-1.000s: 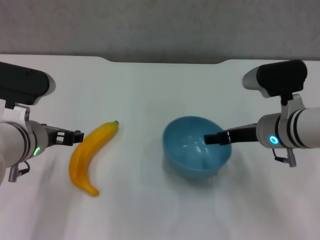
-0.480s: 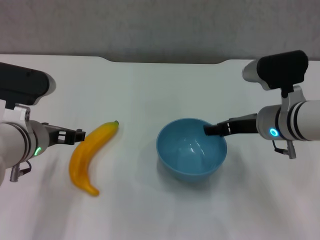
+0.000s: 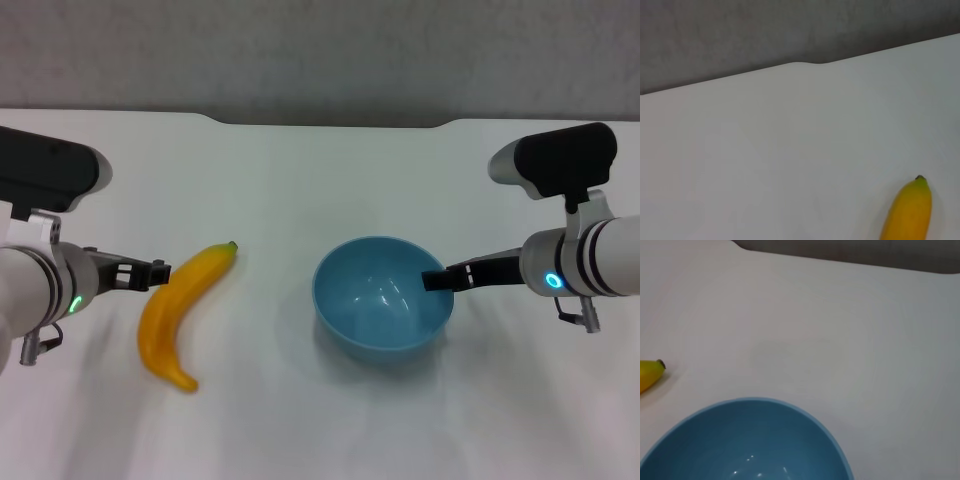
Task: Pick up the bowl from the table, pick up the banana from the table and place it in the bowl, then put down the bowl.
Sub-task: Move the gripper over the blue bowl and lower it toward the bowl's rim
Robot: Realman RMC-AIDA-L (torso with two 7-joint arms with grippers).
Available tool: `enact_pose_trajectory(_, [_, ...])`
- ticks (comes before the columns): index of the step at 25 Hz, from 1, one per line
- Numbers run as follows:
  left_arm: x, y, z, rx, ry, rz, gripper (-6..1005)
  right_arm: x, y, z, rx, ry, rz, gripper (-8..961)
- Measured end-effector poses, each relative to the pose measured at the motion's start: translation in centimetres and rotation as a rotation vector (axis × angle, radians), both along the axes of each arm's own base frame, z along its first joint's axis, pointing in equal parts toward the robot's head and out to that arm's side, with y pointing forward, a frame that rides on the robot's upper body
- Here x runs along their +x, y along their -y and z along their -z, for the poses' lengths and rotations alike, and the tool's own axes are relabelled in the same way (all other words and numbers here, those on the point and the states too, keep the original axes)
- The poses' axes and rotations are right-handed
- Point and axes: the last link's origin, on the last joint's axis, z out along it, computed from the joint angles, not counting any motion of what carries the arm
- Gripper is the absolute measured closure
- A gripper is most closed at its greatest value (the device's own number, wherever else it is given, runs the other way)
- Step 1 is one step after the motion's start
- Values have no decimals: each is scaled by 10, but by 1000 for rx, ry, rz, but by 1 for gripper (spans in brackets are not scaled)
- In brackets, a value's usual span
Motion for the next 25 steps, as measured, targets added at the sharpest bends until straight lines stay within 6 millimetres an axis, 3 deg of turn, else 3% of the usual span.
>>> enact_pose_trajectory(25, [-6, -1, 5, -7, -1, -11, 112, 0, -2, 28, -25, 53, -37, 122])
